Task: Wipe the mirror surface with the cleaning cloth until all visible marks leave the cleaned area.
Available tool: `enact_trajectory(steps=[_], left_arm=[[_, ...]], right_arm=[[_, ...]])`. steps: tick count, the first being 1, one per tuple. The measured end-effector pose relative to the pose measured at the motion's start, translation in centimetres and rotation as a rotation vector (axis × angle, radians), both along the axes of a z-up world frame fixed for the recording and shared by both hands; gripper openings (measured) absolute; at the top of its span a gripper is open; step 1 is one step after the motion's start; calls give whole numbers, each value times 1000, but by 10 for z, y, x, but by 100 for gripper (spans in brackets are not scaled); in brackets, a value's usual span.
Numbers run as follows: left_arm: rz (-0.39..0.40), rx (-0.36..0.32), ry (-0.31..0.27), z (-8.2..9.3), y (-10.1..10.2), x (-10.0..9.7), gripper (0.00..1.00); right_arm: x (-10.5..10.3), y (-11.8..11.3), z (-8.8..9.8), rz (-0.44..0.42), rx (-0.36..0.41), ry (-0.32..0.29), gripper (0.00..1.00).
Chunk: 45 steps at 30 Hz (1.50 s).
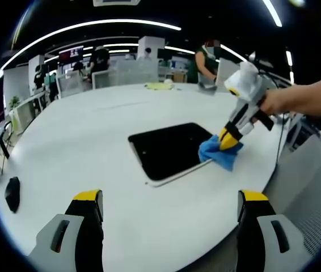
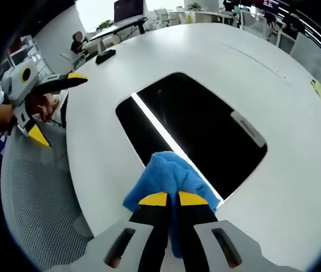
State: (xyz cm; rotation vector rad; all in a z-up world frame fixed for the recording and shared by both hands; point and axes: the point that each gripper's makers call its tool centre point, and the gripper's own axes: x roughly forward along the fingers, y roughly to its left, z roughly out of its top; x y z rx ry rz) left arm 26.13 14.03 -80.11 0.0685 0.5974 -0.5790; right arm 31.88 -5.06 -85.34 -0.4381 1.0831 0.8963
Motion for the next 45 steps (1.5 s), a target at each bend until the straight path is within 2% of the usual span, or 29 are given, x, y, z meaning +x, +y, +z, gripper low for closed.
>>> enact_trajectory(steps=[11,20,30,45], left_arm=[[-6,5,3,-1,0,0,99],[-14,11,10,-2,-1,-2,99],[-26,24,8,-3,-2,-2,99],[-18,18,7,-3,-2,-1,99]], right_arm=[[2,-13,0,-35,2,24,0],[1,-14,0,-43,-4,40,0],[6,-13,-1,-68,-33,116,0],[26,-14,-1,-74,-52,150,0]])
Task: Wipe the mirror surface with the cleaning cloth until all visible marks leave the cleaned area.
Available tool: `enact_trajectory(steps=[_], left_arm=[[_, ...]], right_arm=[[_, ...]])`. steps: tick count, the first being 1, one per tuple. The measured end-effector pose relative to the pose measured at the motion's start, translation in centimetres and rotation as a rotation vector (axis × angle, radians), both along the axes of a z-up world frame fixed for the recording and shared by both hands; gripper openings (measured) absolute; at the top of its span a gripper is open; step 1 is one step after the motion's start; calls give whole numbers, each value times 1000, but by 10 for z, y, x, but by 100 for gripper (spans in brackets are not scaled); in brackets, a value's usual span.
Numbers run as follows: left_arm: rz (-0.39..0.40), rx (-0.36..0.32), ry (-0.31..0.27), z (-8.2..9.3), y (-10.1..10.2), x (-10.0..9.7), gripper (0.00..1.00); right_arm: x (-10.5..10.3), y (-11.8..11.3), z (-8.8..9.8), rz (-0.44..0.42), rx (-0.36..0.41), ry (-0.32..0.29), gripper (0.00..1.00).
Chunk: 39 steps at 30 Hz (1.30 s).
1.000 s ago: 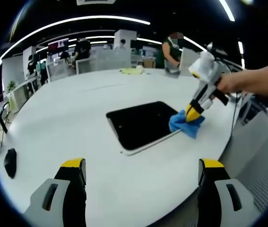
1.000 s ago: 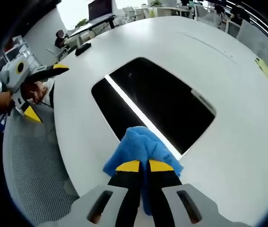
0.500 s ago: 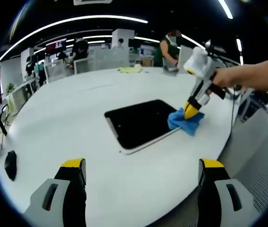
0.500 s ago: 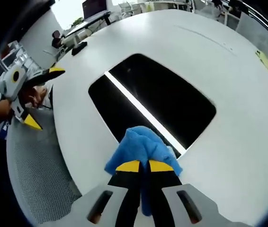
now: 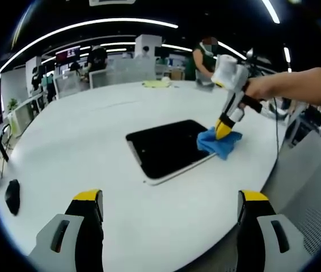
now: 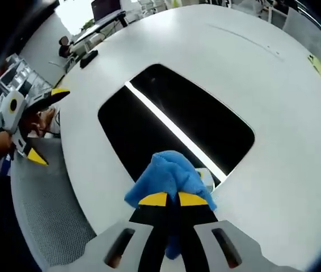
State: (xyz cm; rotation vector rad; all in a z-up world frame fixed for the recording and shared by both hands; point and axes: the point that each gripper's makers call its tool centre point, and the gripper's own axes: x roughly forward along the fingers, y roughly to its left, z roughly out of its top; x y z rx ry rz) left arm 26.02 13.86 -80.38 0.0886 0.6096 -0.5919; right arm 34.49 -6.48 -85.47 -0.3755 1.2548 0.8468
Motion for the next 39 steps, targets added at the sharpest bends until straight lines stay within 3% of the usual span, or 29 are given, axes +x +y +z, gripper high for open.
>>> enact_trajectory(steps=[39], left_arm=[[12,-11,6,0,1,0,99]], right_arm=[[34,-3,0,-22,29,23,0]])
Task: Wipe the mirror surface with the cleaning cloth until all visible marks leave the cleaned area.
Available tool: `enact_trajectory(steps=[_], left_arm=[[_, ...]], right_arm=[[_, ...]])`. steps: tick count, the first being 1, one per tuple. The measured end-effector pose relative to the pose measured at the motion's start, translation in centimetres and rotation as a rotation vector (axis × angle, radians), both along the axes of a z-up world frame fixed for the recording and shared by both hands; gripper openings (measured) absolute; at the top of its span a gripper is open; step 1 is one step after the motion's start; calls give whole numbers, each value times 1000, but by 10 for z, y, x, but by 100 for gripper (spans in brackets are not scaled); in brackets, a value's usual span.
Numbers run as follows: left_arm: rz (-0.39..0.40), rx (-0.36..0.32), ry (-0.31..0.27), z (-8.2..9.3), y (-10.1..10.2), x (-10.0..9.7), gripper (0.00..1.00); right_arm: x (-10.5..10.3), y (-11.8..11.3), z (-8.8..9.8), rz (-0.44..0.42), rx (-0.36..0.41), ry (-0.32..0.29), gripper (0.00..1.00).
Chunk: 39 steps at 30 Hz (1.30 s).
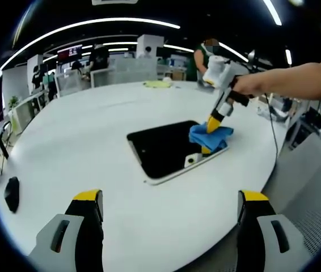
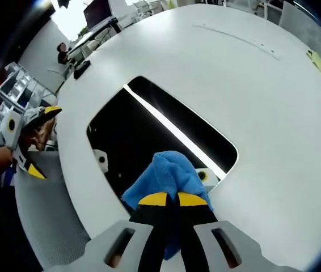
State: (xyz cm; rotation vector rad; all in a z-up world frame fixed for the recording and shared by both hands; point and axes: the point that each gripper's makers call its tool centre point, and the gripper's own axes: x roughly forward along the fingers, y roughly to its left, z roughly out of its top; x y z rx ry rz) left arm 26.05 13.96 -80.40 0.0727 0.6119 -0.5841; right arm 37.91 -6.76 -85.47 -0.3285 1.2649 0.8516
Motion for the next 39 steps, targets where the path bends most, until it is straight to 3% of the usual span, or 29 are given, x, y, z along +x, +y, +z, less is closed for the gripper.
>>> enact_trajectory(steps=[15,25,39], left_arm=[[0,4,6,-1,0,0,99],[-6,8,11,-3,0,-1,99],[-8,14,19,-5,0,-1,99]], right_arm=[[19,-2,0,-3,6,-2,0],[30,-1,0,35,-17,-46,0],[65,-4,-6,41,-40,-77,0]])
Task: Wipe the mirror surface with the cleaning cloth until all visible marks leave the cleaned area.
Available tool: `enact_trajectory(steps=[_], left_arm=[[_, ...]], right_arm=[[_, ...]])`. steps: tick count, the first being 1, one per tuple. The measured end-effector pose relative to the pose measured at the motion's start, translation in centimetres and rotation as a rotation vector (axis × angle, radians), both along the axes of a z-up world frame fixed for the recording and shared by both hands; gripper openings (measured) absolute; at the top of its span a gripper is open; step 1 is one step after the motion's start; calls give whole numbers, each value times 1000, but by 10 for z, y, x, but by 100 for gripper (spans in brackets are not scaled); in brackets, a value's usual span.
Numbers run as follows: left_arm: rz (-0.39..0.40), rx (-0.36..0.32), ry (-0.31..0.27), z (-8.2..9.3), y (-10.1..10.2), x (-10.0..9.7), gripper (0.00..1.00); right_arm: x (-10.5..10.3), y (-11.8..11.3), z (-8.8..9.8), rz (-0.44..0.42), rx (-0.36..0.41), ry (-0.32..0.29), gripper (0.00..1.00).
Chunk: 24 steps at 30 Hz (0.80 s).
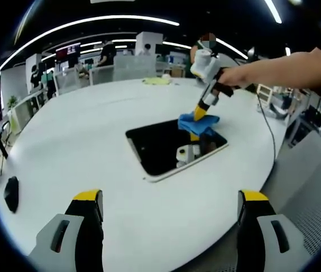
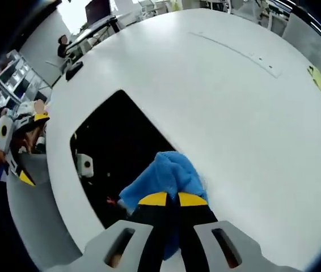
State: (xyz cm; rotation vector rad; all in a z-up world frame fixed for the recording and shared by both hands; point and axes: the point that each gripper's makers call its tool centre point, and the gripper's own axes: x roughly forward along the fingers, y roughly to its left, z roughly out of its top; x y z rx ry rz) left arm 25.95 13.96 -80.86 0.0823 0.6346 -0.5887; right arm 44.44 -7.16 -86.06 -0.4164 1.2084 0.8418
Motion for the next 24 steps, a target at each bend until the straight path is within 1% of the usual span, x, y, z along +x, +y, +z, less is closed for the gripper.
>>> enact_trajectory(steps=[5,13,15,17,24], left_arm=[[3,-11,-2,1,-1,0,99],[0,-8,0,1,-1,0,99],[0,-7,0,1,-1,0,99],[0,-6,0,1,-1,0,99],[4,-7,-3,1,-1,0,99]], right_arm=[[3,0,0,5,-7,-5,0],[11,-1,-2,-11,0,-11,0],[11,-1,-2,-11,-3,-15,0],[7,1,0,-12,-8,-18,0],[12,-1,-3,-14,-6,-27,0]])
